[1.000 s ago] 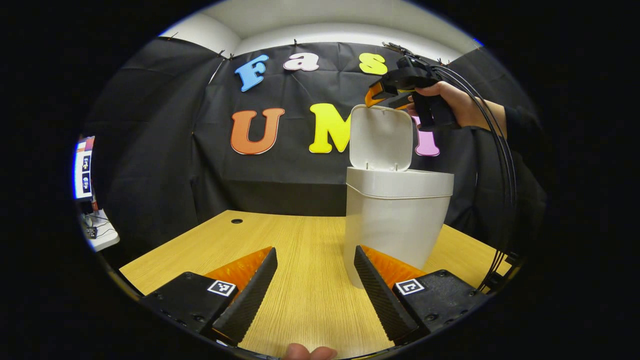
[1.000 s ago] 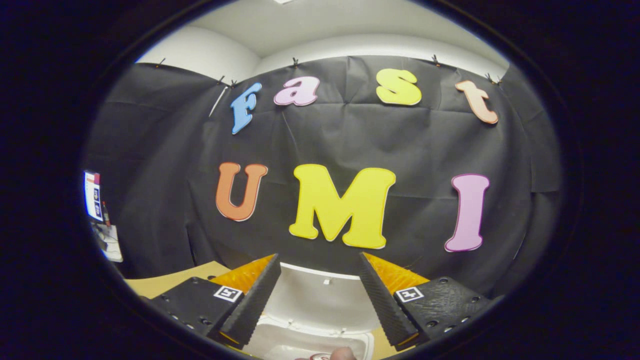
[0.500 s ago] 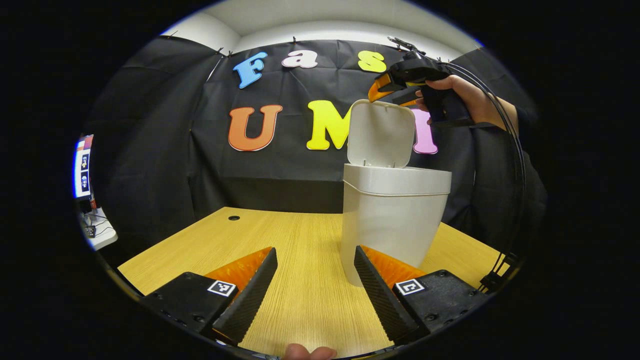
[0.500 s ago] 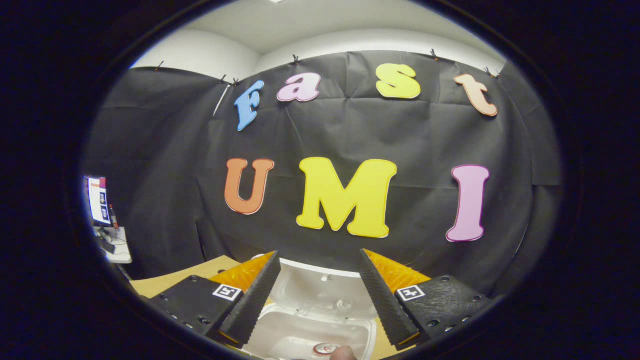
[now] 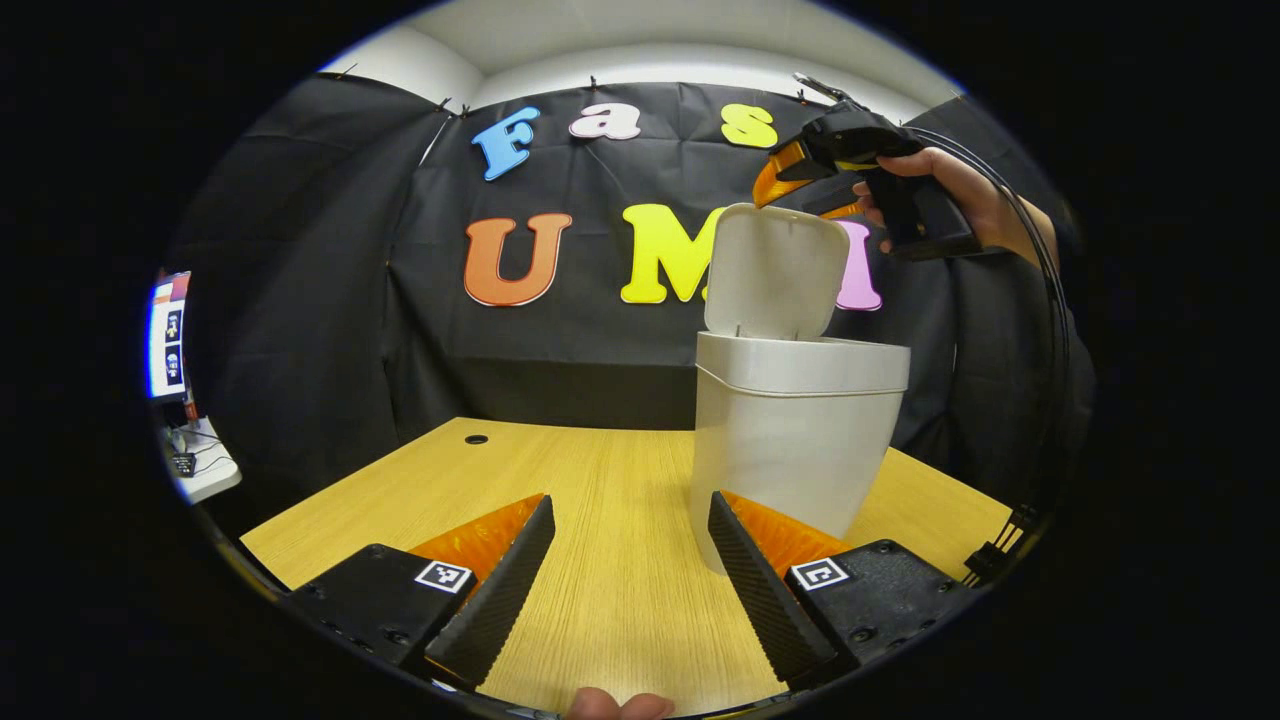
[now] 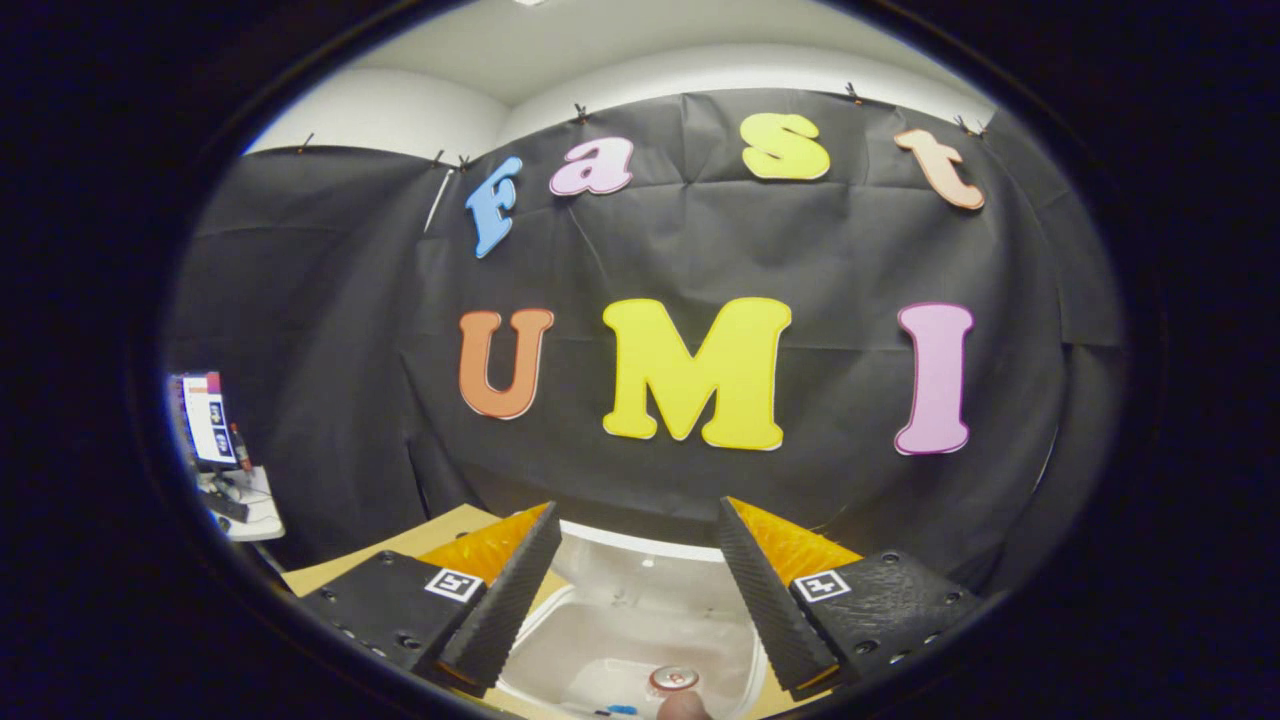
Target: Press the lid of the desktop garbage bin to open it, pick up the crumpled paper on the desktop and throw it into the bin, then pick up the pop can on the desktop and drop it into the bin, and finally close the garbage bin lid.
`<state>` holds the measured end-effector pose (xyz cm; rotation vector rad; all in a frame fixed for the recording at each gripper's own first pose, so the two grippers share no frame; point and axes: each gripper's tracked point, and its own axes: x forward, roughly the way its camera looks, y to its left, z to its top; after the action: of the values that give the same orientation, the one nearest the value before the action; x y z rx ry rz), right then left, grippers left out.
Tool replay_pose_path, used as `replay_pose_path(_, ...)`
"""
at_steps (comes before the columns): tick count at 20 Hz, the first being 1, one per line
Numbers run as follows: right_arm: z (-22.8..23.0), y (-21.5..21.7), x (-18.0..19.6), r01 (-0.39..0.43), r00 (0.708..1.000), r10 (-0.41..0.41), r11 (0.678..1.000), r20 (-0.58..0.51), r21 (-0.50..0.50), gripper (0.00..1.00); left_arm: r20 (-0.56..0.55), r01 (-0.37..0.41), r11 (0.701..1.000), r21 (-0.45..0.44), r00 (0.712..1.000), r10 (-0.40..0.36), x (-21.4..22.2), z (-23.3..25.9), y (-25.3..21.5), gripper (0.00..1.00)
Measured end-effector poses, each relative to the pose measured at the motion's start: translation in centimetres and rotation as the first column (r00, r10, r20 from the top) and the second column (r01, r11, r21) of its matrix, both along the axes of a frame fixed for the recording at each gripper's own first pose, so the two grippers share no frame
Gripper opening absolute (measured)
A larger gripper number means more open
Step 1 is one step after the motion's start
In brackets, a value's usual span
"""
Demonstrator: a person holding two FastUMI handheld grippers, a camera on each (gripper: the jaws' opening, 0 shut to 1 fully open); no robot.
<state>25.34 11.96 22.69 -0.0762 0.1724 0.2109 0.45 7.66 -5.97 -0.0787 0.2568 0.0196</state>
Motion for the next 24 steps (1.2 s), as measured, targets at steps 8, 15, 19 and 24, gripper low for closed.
replay_pose_path(8, -2.3, 0.1, -3.5, 0.010, 0.997, -0.010, 1.000, -0.074, -0.007, 0.97, 0.018, -0.020, 1.000, -0.006, 1.000, 0.021, -0.1, 0.7, 0.8, 1.00)
replay_pose_path(15, -7.6, 0.1, -7.2, -0.014, 0.980, 0.037, 0.993, -0.194, 0.120, 0.99, 0.043, -0.009, 1.000, 0.002, 0.999, 0.008, -0.5, 1.4, 0.4, 1.00)
replay_pose_path(19, -11.1, -1.7, -7.3, 0.041, 0.957, 0.016, 0.981, -0.290, 0.189, 0.89, 0.054, -0.011, 1.000, 0.001, 0.998, 0.011, -0.6, 1.9, 0.4, 1.00)
replay_pose_path(24, -13.0, -2.7, -7.3, 0.053, 0.968, -0.025, 0.993, -0.249, 0.104, 0.95, 0.057, -0.012, 1.000, -0.002, 0.998, 0.012, -0.6, 1.8, 0.5, 0.99)
